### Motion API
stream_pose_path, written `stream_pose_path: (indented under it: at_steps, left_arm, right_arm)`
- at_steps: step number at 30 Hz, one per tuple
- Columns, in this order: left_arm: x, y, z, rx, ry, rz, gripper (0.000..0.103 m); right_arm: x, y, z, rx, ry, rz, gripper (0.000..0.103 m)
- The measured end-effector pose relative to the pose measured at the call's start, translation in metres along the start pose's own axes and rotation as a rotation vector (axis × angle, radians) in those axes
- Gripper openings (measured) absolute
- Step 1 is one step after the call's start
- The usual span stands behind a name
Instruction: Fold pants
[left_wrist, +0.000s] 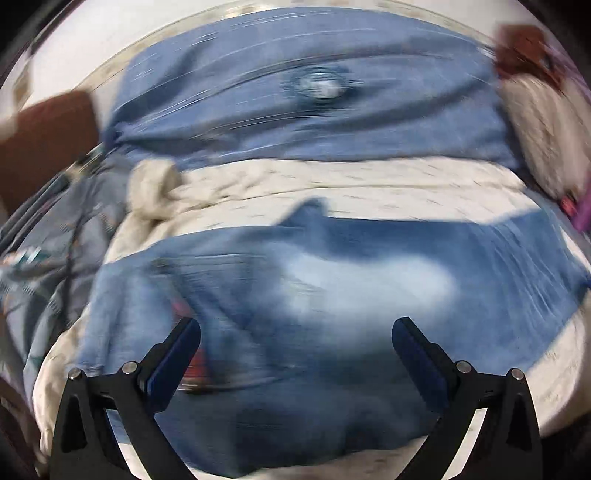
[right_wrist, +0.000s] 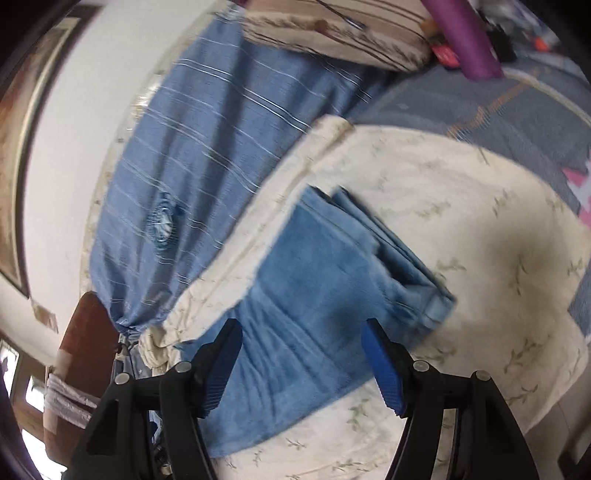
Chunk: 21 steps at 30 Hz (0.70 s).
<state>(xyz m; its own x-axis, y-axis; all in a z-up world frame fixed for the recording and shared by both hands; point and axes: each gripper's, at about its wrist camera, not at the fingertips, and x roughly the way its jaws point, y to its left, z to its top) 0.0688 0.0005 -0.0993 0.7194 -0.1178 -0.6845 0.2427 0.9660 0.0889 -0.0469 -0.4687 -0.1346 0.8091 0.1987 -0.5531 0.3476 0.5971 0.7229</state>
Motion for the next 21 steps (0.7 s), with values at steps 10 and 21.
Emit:
stream_pose_path:
  at_steps: [10, 21]
  left_arm:
    - [0.032, 0.102, -0.007, -0.224, 0.148, 0.223, 0.103]
    - [0.048, 0.11, -0.011, -0.204, 0.167, 0.258, 0.103]
  right_arm:
    - [0.025, -0.001, 0.01, 0.08, 0.001, -0.071, 0.071]
    - [0.035, -0.034, 0.013, 0.19, 0.052, -0.042, 0.071]
